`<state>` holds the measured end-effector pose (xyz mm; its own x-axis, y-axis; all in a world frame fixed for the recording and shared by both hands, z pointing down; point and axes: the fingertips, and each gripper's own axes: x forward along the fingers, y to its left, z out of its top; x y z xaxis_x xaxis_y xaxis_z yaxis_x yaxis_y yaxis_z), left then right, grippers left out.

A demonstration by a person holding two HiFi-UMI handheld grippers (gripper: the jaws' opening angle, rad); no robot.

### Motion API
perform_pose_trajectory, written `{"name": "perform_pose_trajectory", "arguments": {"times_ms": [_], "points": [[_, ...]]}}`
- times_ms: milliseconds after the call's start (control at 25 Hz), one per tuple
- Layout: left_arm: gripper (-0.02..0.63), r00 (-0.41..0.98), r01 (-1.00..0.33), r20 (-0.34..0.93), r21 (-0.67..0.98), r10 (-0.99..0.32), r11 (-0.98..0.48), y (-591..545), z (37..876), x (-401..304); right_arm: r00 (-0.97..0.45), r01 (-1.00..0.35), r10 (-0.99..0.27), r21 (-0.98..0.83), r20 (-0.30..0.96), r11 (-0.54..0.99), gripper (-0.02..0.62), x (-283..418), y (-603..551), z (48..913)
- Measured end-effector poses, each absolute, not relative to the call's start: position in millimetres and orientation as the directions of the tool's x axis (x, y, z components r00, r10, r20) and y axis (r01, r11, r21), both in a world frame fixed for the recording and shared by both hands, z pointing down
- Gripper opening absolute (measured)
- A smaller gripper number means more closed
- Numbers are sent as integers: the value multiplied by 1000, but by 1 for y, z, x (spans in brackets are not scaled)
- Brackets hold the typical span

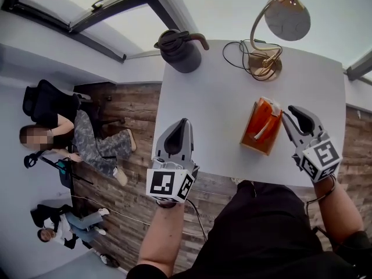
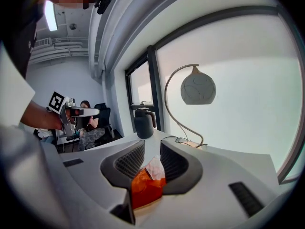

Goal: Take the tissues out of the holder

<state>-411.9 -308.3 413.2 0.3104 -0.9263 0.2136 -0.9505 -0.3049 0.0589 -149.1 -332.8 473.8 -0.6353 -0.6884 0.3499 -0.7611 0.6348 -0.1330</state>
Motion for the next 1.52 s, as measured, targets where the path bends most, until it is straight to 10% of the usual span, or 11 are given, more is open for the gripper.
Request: {"name": "perform_pose_trajectory", "arguments": {"times_ms": [480,960,1200,1520], "points": [[5,319,-948,290,83,-902,-308,-314,456,-398,-695,-707,-599,-222,398,672,277,-160,-341,514],[5,294,-956,369,116,-882,-270,-323,496,-393,-695,-701,-549,-266,464,662,281,-166,-354,562],[5,291,-957,389,120,-874,-265,-322,505,-395,-685,-699,-520,-258,510,667,273,-168,-358,575],[5,279,-960,391,122,-877,-251,-319,503,-402,-647,-724,-547,-203,532,659,68,-166,-359,575]]}}
